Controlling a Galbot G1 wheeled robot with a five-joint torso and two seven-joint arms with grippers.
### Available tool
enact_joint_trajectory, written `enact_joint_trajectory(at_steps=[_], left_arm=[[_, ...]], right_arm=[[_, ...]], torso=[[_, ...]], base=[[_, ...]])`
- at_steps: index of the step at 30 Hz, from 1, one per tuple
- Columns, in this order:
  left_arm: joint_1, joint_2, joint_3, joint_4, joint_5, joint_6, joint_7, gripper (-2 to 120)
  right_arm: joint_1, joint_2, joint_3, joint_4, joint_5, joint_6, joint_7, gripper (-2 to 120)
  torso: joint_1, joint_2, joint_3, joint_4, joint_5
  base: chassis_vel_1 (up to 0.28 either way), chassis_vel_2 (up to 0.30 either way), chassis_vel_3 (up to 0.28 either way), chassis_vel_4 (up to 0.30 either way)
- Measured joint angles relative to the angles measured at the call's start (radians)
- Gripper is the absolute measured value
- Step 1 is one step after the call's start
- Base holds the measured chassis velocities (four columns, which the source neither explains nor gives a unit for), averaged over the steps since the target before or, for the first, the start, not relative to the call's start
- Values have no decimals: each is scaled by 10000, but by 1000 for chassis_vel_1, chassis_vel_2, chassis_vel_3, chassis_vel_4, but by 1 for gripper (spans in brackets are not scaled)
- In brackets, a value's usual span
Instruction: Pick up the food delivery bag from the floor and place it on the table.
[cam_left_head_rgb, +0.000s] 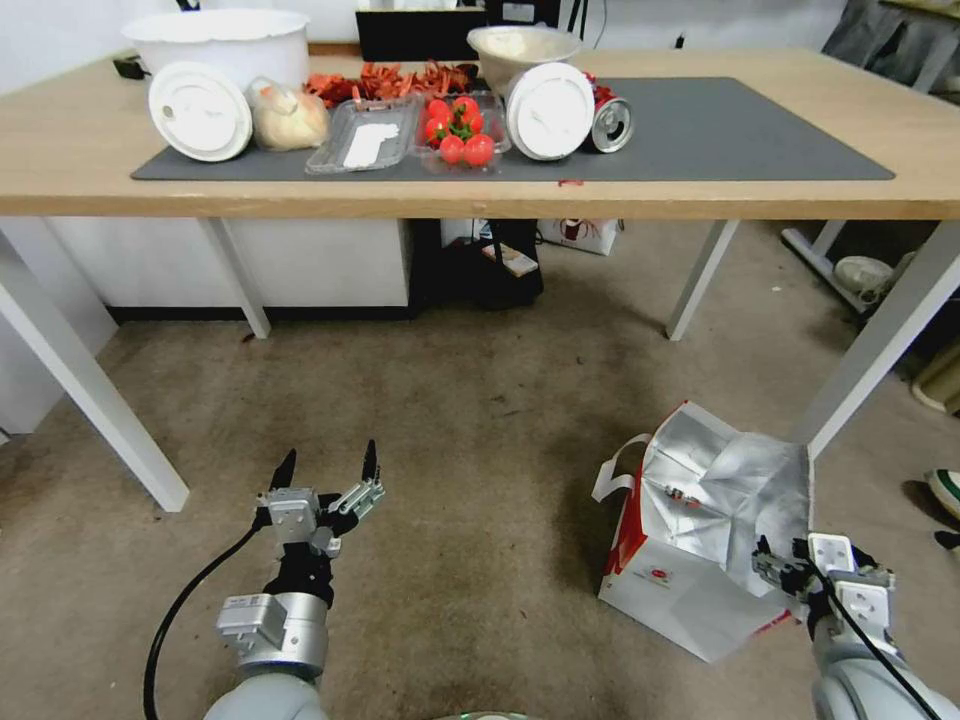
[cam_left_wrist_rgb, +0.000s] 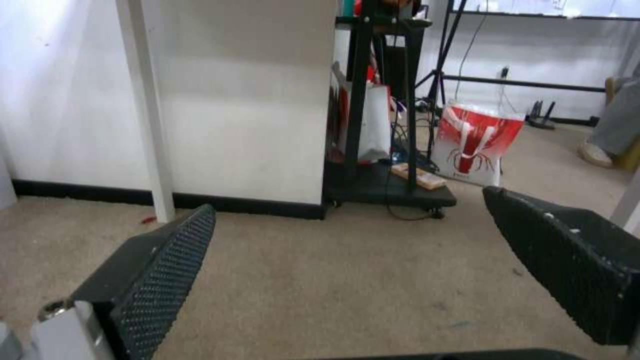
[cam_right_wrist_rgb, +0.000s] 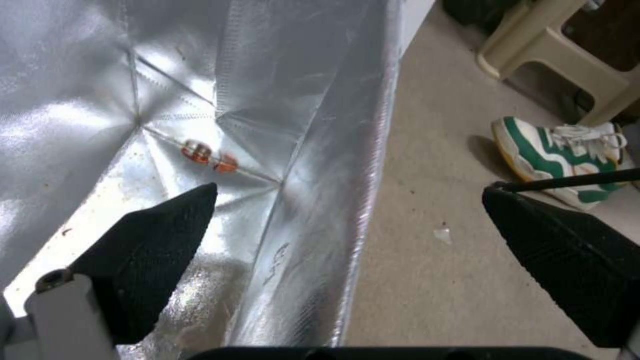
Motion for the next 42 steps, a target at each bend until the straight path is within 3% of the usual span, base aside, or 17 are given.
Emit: enact_joint_trajectory(at_steps=[26,34,38,42], left_arm=[[51,-16,-28,-33,27,-109,-19,100],[-17,-22,-22,56,22,-150,-65,100],[-50,-8,-17,82,5,-185,-105,100],[-59,13,-21,84,-8,-191,-123,100]], right_arm=[[318,153,-198,-846,-219,361,-235,100],[336,133,-173,-912,-153,390,-242,82],[376,135,-142,-935,-106,390,-227,64],[392,156,-141,-942,-92,390,-214,54]], torso=[[0,2,0,1,1],[0,3,0,0,0],[1,3,0,0,1],[0,3,0,0,0]], base=[[0,0,0,0],[0,0,0,0],[0,0,0,0],[0,0,0,0]])
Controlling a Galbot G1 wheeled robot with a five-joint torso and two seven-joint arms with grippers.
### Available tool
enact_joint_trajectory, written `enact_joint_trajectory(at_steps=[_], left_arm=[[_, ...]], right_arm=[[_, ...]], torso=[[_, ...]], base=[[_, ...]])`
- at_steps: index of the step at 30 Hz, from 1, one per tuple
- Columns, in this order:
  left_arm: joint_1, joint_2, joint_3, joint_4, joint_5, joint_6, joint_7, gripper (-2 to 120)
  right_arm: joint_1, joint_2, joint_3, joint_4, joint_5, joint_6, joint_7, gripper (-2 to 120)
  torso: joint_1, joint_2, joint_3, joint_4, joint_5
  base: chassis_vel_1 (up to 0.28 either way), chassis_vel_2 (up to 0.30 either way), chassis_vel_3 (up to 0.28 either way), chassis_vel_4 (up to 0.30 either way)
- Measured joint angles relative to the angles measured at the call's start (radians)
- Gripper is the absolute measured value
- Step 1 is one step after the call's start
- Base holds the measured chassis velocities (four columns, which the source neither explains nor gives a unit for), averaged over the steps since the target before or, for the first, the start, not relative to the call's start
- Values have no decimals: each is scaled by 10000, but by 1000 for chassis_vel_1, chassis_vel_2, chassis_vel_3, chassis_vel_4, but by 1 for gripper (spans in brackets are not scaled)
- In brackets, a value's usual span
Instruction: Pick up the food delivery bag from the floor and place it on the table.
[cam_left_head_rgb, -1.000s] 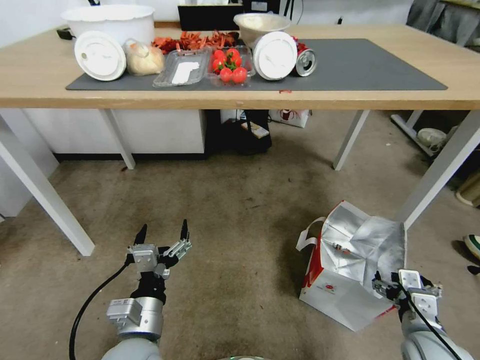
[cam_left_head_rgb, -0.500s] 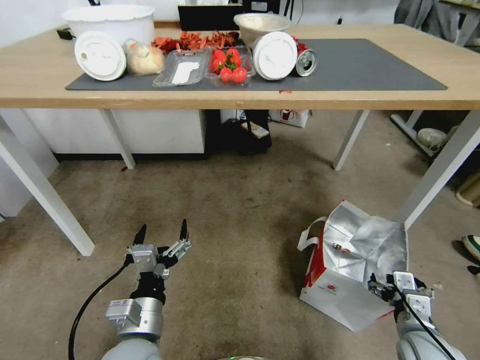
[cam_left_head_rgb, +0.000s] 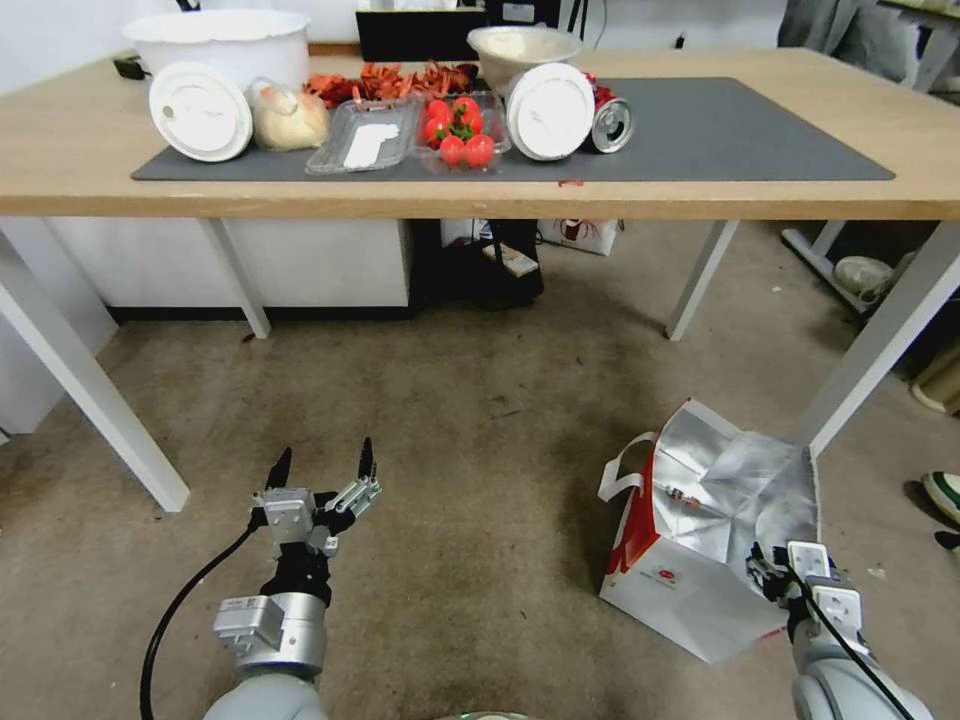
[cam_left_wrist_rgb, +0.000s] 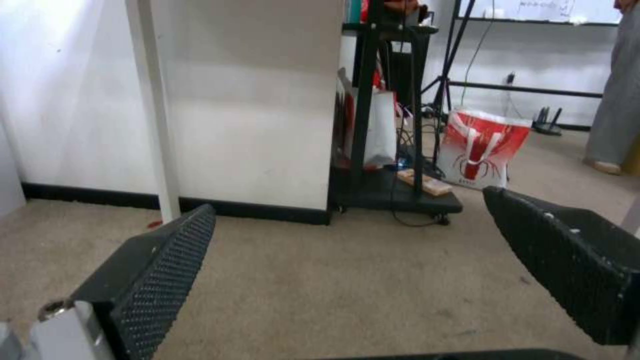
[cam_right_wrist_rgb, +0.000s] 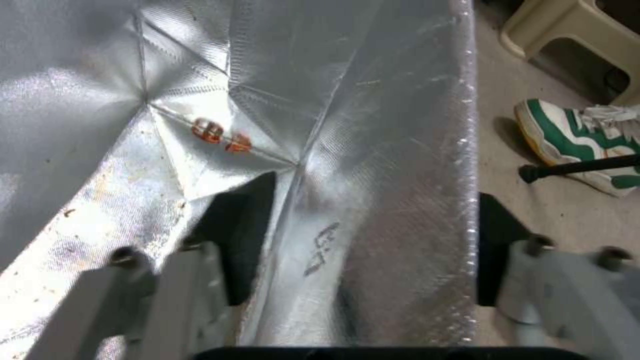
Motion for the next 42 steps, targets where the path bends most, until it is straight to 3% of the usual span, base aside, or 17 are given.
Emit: enact_joint_trajectory(at_steps=[2,4,5,7,8,12,14,21,28,42], left_arm=[[-7,30,-13,10,-12,-19,-21,100],[-8,34,-16,14,-14,-28,-25,100],[-11,41,-21,31,-18,-57,-44,100],[-11,42,-21,38,-18,-69,-49,100],[-12,42,-22,48,-18,-84,-57,100],[-17,46,-22,69,-18,-112,-73,100],[-29,49,-21,71,-18,-116,-80,100],[-40,47,-22,80,-18,-116,-95,100],[-45,48,-36,72,-19,-115,-129,100],[-14,18,-67,-38,10,-90,-155,100]], right_arm=[[3,32,-2,0,15,-1,16,42],[3,36,-2,0,16,-1,18,41],[3,56,-5,0,23,0,27,32],[1,62,-5,0,28,0,31,29],[-1,74,-5,0,39,2,41,21],[0,91,-6,2,60,20,58,11],[1,94,-6,21,99,60,64,0],[-53,22,32,72,230,169,-49,0],[-243,-435,202,402,797,754,-1130,0],[-360,-3452,714,856,3584,1650,-4175,0]], torso=[[1,0,0,0,0],[0,0,0,0,0],[0,0,1,0,0],[0,0,0,0,0],[0,0,0,0,0],[1,0,0,0,0],[0,0,0,0,1],[0,0,0,-1,1],[0,0,0,-1,1],[0,1,0,-1,3]], base=[[0,0,0,0],[0,0,0,0],[0,0,0,0],[0,0,0,0],[0,0,0,0],[0,0,0,0],[0,0,0,0],[0,0,0,0],[0,0,0,0],[0,0,0,0]])
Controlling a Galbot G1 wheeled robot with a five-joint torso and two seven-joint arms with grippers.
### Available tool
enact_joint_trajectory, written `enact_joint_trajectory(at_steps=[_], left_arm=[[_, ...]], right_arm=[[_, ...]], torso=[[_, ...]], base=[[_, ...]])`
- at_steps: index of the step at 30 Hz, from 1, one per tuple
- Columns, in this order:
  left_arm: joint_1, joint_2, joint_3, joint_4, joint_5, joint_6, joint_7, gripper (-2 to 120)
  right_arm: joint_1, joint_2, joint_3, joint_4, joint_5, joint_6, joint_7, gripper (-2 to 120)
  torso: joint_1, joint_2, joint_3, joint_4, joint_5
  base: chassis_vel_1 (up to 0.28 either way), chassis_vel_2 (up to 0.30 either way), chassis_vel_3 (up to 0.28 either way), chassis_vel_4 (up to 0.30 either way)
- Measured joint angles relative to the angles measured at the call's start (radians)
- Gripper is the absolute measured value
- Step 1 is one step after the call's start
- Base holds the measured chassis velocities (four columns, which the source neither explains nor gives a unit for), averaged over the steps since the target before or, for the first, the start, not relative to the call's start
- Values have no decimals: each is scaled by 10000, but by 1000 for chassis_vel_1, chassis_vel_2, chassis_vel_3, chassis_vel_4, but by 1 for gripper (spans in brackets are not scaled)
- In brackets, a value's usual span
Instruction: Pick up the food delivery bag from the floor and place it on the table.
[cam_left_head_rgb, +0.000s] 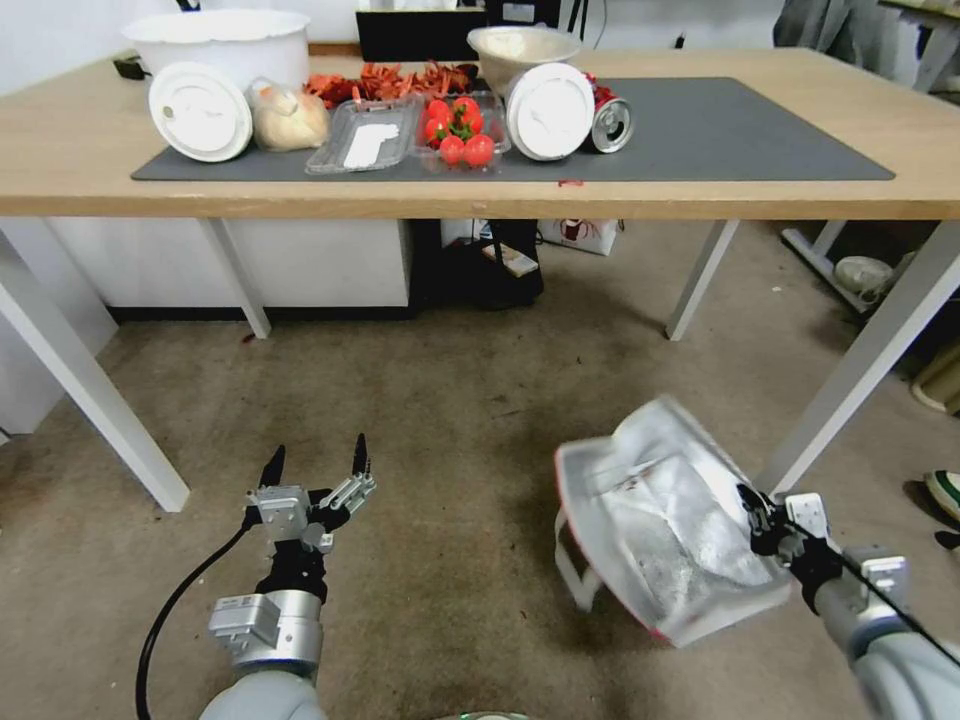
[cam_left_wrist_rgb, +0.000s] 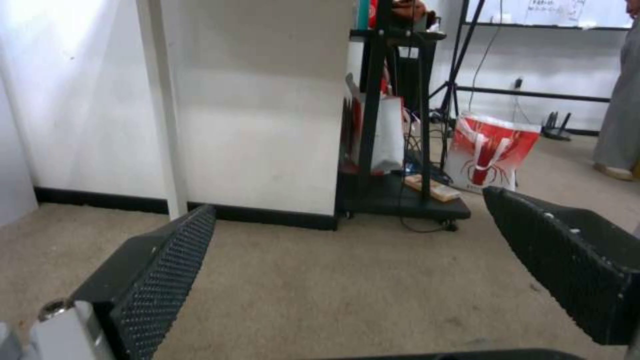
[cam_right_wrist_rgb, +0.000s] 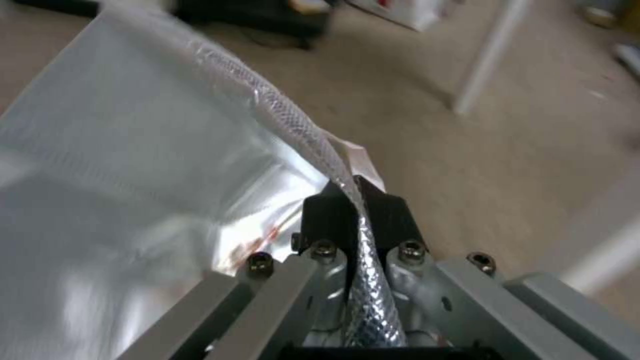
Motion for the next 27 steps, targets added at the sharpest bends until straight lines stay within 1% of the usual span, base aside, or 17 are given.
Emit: enact_joint_trajectory(at_steps=[1,2,4,5,6,7,8,12,14,16,17,19,20,22,24,26,27], left_arm=[[3,-6,-12,-7,6,3,-5,100],[3,-6,-12,-7,6,3,-5,100],[13,-45,-27,-33,25,8,-12,100],[13,-45,-27,-33,25,8,-12,100],[18,-65,-34,-40,32,9,-14,100],[35,-109,-52,-50,44,10,-16,100],[35,-109,-52,-50,44,10,-16,100],[111,-171,-94,-103,58,10,-12,100],[119,-172,-103,-113,58,9,-12,100],[150,-177,-160,-144,58,8,-13,100],[150,-177,-160,-144,58,8,-13,100],[166,-181,-188,-162,57,6,-17,100],[166,-181,-188,-162,57,6,-17,100],[185,-185,-197,-191,36,5,-24,100],[191,-185,-197,-198,26,5,-35,100],[209,-181,-197,-205,2,5,-52,100],[209,-181,-197,-205,2,5,-52,100]], right_arm=[[67,-292,40,-38,325,56,-225,0],[67,-292,40,-38,325,56,-225,0],[296,-1030,107,-152,1272,225,-848,0],[296,-1030,107,-152,1272,225,-848,0],[388,-1282,116,-200,1580,286,-1073,0],[586,-1810,119,-272,2196,360,-1510,0],[586,-1810,119,-272,2196,360,-1510,0],[1027,-3219,-71,-377,4661,302,-2409,0],[1051,-3319,-90,-384,4814,290,-2488,0],[1170,-3875,-248,-444,5574,206,-3113,0],[1170,-3875,-248,-444,5574,206,-3113,0],[1347,-4151,-492,-592,5887,330,-3676,0],[1347,-4151,-492,-592,5887,330,-3676,0],[1607,-4368,-755,-831,6010,528,-4338,0],[1647,-4404,-791,-873,6021,539,-4484,0],[1763,-4553,-860,-1019,6074,544,-5231,0],[1763,-4553,-860,-1019,6074,544,-5231,0]], torso=[[0,0,0,-2,0],[0,0,0,-2,0],[0,-1,0,1,0],[0,-1,0,1,0],[0,-1,0,-1,2],[0,-1,0,1,-1],[0,-1,0,1,-1],[0,-1,0,3,-3],[1,-1,0,3,-4],[1,0,0,0,-3],[1,0,0,0,-3],[0,0,0,0,-2],[0,0,0,0,-2],[1,0,0,1,-1],[1,0,0,1,-1],[1,0,0,1,-2],[1,0,0,1,-2]], base=[[0,0,0,0],[0,0,0,0],[0,0,0,0],[0,0,0,0],[0,0,0,0],[0,0,0,0],[0,0,0,0],[0,0,0,0],[0,0,0,0],[0,0,0,0],[0,0,0,0],[0,0,0,0],[0,0,0,0],[0,0,0,0],[0,0,0,0],[0,0,0,0],[0,0,0,0]])
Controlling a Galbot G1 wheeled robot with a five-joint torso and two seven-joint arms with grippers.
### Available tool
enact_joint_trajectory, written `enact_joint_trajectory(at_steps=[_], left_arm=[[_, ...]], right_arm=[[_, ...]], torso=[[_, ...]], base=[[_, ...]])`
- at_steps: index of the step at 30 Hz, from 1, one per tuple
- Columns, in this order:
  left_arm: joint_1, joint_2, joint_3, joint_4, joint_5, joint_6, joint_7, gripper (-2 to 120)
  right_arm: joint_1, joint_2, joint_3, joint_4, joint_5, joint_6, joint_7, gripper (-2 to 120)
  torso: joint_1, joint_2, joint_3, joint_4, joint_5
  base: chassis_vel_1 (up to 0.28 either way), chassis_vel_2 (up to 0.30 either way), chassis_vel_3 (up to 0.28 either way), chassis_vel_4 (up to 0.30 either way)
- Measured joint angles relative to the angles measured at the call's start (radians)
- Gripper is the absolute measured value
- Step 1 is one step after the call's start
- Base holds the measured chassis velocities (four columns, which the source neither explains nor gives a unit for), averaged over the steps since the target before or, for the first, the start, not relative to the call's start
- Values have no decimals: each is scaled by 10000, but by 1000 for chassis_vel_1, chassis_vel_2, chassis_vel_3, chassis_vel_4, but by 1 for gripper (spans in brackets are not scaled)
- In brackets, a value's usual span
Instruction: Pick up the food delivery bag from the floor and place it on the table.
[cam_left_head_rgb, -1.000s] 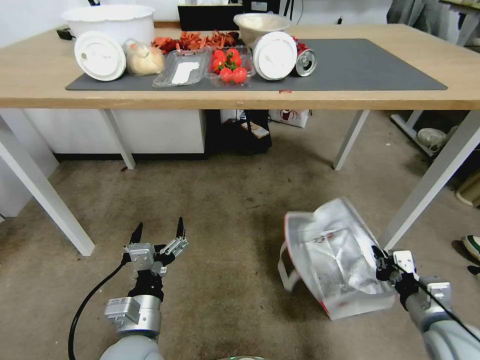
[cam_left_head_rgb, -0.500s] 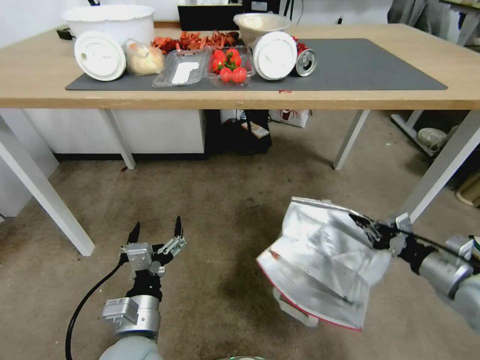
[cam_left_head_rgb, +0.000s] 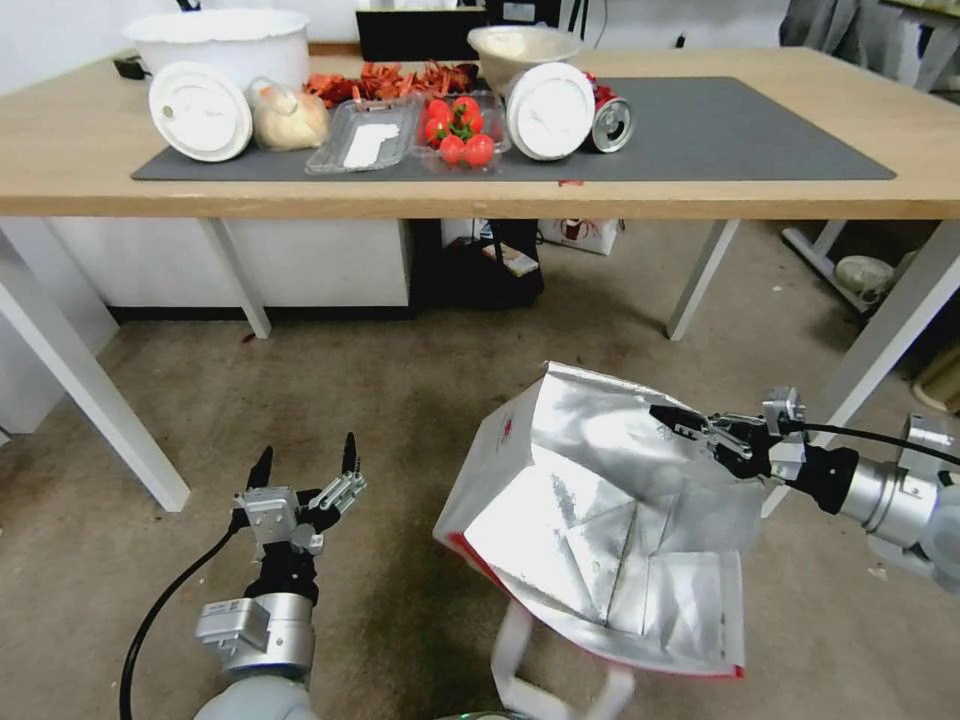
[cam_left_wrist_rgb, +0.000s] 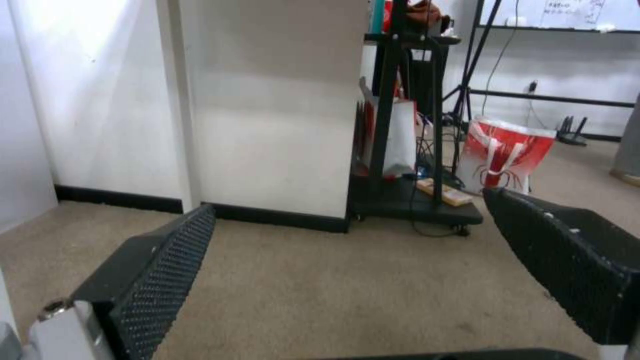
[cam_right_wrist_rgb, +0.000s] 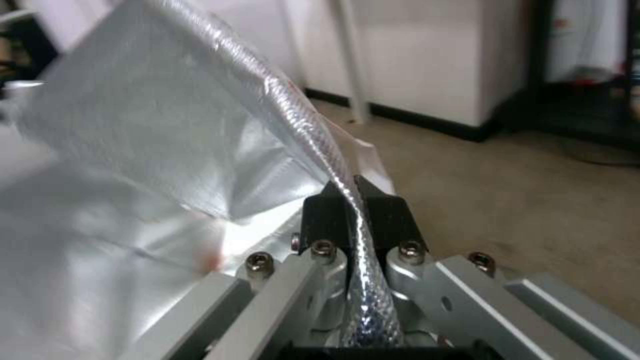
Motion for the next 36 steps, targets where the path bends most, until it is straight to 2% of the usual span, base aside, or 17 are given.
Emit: enact_joint_trajectory(at_steps=[1,5,11,18,25,36], left_arm=[[0,4,-2,-1,-17,-16,81,100],[8,8,-15,-14,-25,-38,352,100],[18,66,-63,-23,-152,-184,897,100],[32,110,-110,-27,-207,-236,1064,100],[45,101,-111,-64,-212,-294,1101,100],[-22,62,-89,-197,-163,83,967,100]], right_arm=[[35,-130,-21,-73,38,-65,-581,0],[72,-296,-49,-135,76,-172,-1249,0],[66,-532,-45,-138,169,-301,-1621,0],[11,-651,18,-86,400,-438,-1671,0],[-182,-974,138,47,1187,-635,-1307,0],[-169,-1016,154,39,1257,-645,-1193,0]], torso=[[0,0,0,-1,-1],[0,0,0,0,0],[0,-1,0,0,-1],[0,0,0,0,-1],[0,0,0,0,-1],[-1,0,0,0,-1]], base=[[0,0,0,0],[0,0,0,0],[0,0,0,0],[0,0,0,0],[0,0,0,0],[0,0,0,0]])
